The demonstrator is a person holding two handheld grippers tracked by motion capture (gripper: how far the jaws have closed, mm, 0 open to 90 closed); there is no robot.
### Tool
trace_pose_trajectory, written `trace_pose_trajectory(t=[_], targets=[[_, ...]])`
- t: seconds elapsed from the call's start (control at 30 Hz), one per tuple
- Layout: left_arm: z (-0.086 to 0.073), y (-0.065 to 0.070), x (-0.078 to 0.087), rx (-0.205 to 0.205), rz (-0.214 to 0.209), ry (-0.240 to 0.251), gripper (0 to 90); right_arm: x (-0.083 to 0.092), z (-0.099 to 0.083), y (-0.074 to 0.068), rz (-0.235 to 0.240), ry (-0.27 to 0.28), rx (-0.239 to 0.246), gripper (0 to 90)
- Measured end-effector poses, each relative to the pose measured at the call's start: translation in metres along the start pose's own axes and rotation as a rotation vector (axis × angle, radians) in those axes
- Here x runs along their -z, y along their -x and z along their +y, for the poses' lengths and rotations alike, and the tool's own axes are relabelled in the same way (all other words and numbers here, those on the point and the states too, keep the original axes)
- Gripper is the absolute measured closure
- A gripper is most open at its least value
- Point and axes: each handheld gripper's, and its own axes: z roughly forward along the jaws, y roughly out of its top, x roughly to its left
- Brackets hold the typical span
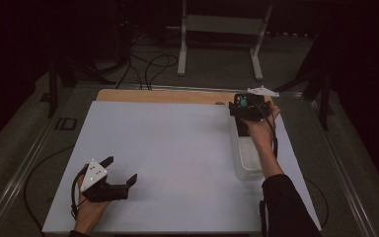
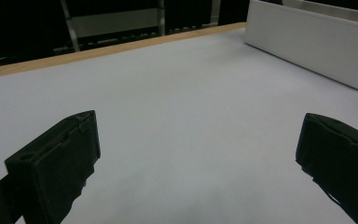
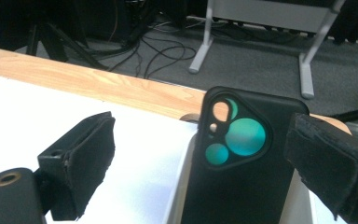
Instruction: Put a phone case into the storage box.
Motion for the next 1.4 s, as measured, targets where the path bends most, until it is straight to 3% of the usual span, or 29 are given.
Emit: trace_pose_trajectory(t=[0.37, 0.8, 1.2, 1.4], targets=[[0.004, -0.001, 0.001, 0.001, 0.003, -0.008, 0.4, 0.027, -0.009, -0.008, 0.062, 0.039, 0.008, 8.6], [0.009, -0.004, 0.005, 0.015, 0.007, -0.004, 0.4, 0.067, -0.031, -0.028, 0.154, 0.086, 0.013, 8.7], [0.012, -0.009, 0.009, 0.028, 0.013, 0.009, 0.4, 0.104, -0.067, -0.043, 0.25, 0.13, 0.007, 8.6], [0.013, -0.011, 0.011, 0.028, 0.018, 0.017, 0.4, 0.112, -0.089, -0.042, 0.257, 0.137, -0.014, 8.6]])
